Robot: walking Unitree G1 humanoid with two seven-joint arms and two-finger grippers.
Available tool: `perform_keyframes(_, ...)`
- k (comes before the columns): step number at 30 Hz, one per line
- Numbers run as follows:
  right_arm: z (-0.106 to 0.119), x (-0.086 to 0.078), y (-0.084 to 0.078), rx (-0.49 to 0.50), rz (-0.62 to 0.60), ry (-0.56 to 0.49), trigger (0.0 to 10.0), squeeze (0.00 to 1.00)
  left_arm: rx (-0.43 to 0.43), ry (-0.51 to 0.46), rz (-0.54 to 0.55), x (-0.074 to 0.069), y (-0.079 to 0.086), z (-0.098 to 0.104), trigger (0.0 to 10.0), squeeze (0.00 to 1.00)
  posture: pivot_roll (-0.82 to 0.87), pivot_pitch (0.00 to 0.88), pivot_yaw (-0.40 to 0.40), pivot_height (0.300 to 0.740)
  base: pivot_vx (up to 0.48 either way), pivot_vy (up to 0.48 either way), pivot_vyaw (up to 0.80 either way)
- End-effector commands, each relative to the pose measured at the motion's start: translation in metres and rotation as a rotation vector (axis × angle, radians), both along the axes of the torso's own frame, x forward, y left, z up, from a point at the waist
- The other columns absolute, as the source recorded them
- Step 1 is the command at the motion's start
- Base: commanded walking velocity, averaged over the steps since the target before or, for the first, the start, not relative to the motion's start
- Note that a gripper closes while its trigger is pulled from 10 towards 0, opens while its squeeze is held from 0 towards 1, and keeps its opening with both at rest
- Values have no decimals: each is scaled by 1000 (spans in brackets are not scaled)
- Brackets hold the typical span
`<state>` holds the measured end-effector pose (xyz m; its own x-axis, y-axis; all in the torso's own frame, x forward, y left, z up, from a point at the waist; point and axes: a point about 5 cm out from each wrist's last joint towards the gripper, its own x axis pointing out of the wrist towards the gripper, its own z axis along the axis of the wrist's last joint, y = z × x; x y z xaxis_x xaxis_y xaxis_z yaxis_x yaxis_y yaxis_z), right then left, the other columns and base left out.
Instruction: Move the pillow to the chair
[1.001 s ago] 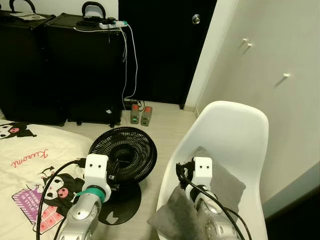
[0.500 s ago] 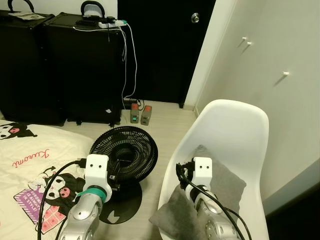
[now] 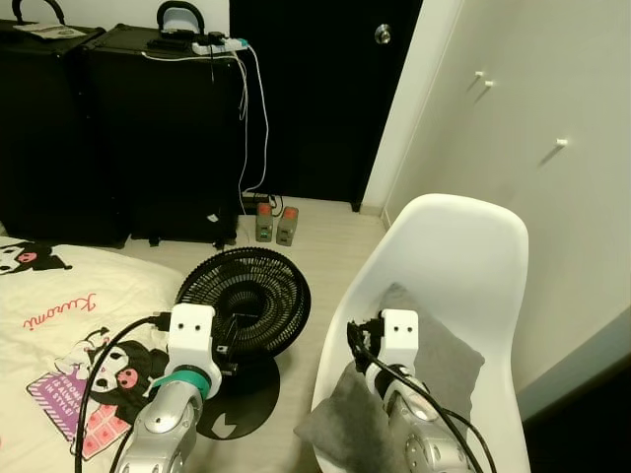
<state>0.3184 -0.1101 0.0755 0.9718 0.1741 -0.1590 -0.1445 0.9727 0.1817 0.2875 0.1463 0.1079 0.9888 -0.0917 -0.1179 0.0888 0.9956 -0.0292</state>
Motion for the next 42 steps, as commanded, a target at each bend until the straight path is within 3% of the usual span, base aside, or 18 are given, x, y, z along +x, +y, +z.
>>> perform_keyframes(1,-7,-3,-2,-2,-11,35,10000,0,-2,35,-8,-2,-1,-7,10000,0,38,34,-14,740,-285,0,0)
perform_keyframes(42,-11,-5,-1,5,-11,51,10000,0,4,46,-24,-4,-1,-8,10000,0,46,24,-11,740,-281,0,0)
